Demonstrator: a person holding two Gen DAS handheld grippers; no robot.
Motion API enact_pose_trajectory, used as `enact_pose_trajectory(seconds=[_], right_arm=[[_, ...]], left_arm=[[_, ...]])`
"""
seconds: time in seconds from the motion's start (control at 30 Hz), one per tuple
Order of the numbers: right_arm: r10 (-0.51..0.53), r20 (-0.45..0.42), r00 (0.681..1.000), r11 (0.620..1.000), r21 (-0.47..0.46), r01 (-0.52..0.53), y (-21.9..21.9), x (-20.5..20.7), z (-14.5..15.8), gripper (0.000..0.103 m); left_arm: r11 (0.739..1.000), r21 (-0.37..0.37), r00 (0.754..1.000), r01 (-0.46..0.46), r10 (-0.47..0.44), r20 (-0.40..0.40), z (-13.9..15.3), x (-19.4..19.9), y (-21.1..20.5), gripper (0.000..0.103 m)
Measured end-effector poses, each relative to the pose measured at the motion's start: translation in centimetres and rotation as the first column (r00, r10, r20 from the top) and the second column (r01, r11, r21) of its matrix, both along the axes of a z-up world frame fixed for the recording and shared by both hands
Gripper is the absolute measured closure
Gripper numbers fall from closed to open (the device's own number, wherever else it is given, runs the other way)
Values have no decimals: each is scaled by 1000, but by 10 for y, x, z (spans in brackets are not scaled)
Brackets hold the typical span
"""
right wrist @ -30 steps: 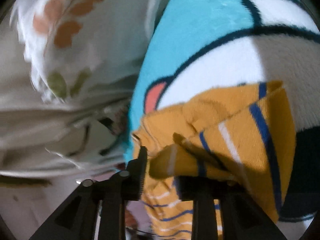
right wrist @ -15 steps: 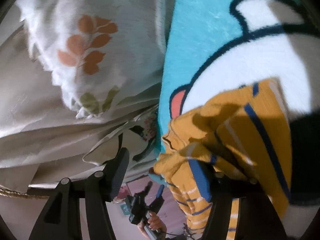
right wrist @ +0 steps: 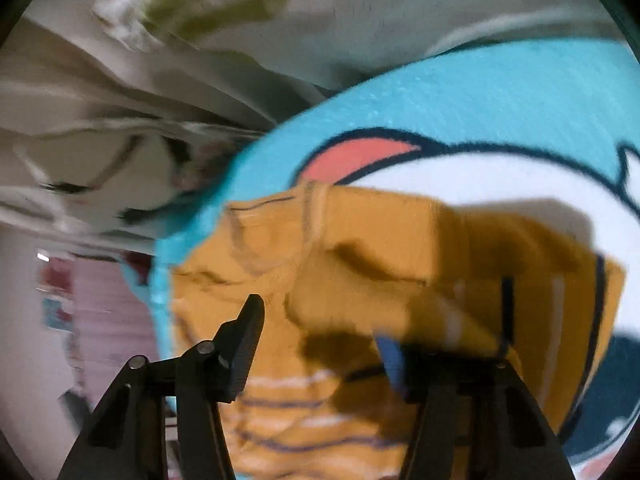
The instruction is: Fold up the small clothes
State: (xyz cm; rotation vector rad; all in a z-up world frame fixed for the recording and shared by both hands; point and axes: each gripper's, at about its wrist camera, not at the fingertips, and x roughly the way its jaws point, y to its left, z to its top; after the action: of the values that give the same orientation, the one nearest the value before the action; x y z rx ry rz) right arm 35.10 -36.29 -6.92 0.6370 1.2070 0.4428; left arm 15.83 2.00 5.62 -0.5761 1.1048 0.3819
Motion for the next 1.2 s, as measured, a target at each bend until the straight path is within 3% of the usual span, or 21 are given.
enact_pose_trajectory(seconds=[0.13,0.27,0.4,0.47,0.63,0.77,0.97,1.03,1.13,1.2], right_arm=[[18,92,996,994,-113,-8,19,-9,29,48],[118,237,964,970,-233,-62,68,-42,70,51],[245,234,941,935,-313,-165,139,-62,75,81],[333,226,915,887,-405,-222,185,-67,67,87],[394,138,908,811,-518,-273,252,-52,28,88],[391,143,909,782,-573,-246,277,-32,26,88],[395,215,893,799,-561,-218,281,-37,61,87],[398,213,892,788,-578,-213,283,-41,61,84],[365,165,916,767,-611,-196,286,-34,46,83],[335,173,926,795,-580,-179,278,-39,47,83]], left_arm=[[999,43,1000,-16,16,-8,4,-25,10,43],[999,37,1000,0,1,-4,7,-45,24,43],[999,51,1000,7,-8,12,17,-64,41,43],[998,56,1000,9,-11,22,23,-77,51,42],[993,112,999,-25,21,32,31,-119,75,42],[990,112,996,-82,80,25,29,-154,96,40],[987,96,991,-133,129,45,33,-173,118,40],[987,102,992,-124,119,52,35,-171,119,40],[990,107,995,-92,86,51,37,-164,113,40],[992,109,997,-59,54,48,36,-157,107,39]])
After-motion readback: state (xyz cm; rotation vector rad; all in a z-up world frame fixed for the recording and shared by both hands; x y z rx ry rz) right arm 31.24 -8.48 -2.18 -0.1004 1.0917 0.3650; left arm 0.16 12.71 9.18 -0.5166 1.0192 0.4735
